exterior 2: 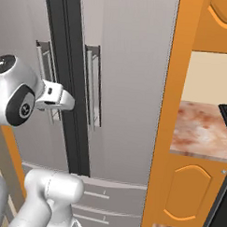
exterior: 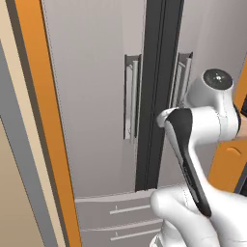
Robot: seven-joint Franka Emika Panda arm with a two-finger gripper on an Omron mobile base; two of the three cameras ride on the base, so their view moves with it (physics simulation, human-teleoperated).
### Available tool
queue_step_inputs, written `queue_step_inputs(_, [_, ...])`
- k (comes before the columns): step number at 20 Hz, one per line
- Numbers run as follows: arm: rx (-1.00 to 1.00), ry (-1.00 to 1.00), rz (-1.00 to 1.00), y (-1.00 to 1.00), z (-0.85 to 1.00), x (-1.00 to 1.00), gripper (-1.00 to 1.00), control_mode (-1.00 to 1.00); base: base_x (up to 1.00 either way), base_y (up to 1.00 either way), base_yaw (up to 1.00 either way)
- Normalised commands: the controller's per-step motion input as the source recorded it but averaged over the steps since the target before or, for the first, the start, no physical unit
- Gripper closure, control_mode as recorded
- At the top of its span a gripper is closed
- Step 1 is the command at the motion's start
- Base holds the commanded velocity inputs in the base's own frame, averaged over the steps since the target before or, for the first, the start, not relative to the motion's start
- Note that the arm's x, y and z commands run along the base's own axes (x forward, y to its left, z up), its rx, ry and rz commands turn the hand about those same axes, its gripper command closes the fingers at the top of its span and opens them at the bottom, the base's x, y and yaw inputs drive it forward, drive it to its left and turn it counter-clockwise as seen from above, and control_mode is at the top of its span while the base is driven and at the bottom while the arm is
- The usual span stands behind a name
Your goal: Take the cupcakes from the fridge and place them on the empty tray on the dining counter.
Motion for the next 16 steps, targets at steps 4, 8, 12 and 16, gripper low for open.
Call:
queue_step_inputs(4, [-0.1, -0.02, 0.0, 0.0, 0.83, -0.82, -1.0, -1.0, 0.0, 0.0, 0.0])
queue_step_inputs(8, [-0.03, 0.0, 0.0, -0.05, 0.56, -0.62, -1.0, 1.0, -0.21, -0.05, 0.0])
queue_step_inputs(12, [0.0, 0.0, 0.0, 0.0, 0.0, 0.0, -1.0, 1.0, -0.84, -0.29, 0.0])
queue_step_inputs(16, [0.0, 0.0, 0.0, 0.0, 0.0, 0.0, -1.0, 1.0, -0.71, -0.14, 0.0])
